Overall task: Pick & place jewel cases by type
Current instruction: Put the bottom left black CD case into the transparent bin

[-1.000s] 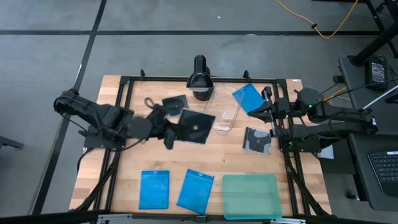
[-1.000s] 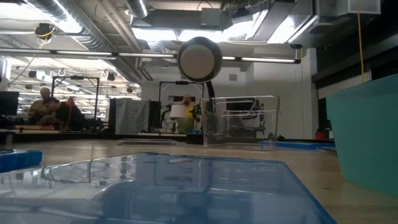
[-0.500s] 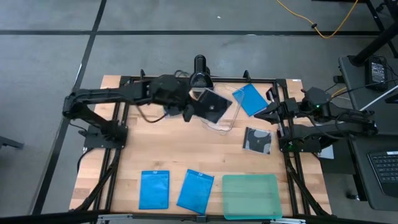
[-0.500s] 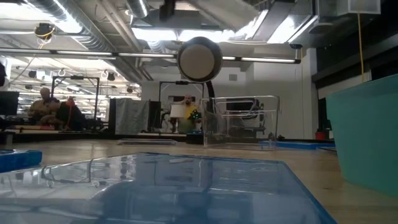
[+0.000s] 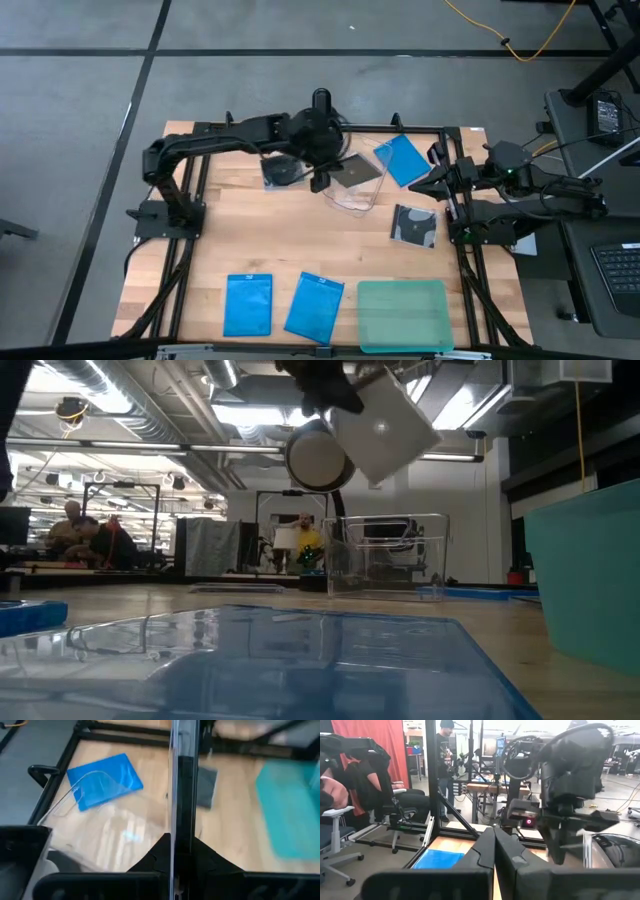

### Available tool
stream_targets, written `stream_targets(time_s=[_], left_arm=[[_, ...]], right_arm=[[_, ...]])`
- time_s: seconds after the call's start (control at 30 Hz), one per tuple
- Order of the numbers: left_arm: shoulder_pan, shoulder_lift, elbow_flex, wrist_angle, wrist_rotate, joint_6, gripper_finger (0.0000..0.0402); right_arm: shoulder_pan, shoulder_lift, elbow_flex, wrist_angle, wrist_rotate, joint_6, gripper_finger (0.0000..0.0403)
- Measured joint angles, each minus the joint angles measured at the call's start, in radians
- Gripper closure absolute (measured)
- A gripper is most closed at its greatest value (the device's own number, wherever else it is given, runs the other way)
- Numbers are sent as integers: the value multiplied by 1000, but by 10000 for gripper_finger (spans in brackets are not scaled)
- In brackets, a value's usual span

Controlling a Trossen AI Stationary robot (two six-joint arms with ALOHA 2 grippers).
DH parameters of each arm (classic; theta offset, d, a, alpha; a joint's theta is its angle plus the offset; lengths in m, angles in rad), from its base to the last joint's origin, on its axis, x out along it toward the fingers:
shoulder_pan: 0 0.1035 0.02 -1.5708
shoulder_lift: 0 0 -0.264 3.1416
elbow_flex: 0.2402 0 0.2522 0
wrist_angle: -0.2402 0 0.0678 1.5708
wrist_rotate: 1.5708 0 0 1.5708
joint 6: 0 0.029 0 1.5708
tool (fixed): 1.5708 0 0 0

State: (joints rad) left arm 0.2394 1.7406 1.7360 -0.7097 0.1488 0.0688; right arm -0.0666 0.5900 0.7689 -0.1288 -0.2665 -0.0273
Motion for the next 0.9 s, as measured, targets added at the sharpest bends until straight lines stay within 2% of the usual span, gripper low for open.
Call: stream_targets(time_s=[0.2, 0.4, 0.7, 0.9], left_arm=[[-2, 92, 93, -95, -21, 161, 384], [-5, 127, 101, -131, -63, 238, 384], [-24, 130, 101, -162, -65, 240, 384], [-74, 131, 101, -166, -53, 236, 384]], right_arm=[[0, 0, 0, -7, 0, 7, 397], [0, 0, 0, -11, 0, 28, 397], [0, 0, 0, -13, 0, 31, 397], [0, 0, 0, -13, 0, 22, 397]])
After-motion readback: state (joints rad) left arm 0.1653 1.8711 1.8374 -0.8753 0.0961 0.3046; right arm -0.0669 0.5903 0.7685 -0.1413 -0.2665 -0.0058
